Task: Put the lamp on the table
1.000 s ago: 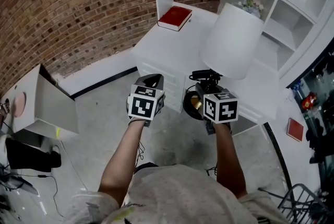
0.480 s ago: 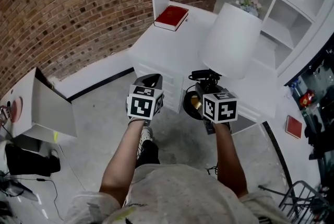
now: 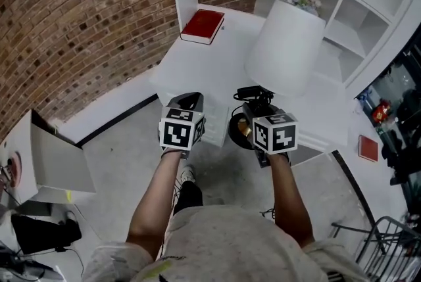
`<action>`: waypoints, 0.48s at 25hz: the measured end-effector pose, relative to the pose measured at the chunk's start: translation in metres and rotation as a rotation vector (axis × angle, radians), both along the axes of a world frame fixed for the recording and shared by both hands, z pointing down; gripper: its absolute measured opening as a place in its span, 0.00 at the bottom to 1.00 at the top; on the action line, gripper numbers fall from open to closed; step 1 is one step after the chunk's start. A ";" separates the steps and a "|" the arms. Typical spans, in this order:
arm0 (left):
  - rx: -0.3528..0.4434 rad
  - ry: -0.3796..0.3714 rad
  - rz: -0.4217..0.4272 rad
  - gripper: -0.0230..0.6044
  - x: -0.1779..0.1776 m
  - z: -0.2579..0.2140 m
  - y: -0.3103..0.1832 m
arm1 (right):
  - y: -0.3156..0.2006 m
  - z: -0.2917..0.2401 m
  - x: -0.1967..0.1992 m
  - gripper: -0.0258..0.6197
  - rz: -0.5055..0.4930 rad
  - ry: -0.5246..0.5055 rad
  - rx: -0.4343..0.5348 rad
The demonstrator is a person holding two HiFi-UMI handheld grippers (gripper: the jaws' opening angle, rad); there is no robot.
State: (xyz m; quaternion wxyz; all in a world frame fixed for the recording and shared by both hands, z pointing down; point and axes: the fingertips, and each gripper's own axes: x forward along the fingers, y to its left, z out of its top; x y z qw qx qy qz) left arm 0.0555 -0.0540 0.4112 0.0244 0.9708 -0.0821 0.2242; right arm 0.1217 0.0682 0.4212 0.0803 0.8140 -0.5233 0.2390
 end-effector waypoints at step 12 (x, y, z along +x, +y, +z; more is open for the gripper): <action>-0.038 -0.019 0.113 0.03 0.061 0.009 -0.063 | -0.052 -0.001 0.049 0.14 0.125 -0.013 -0.017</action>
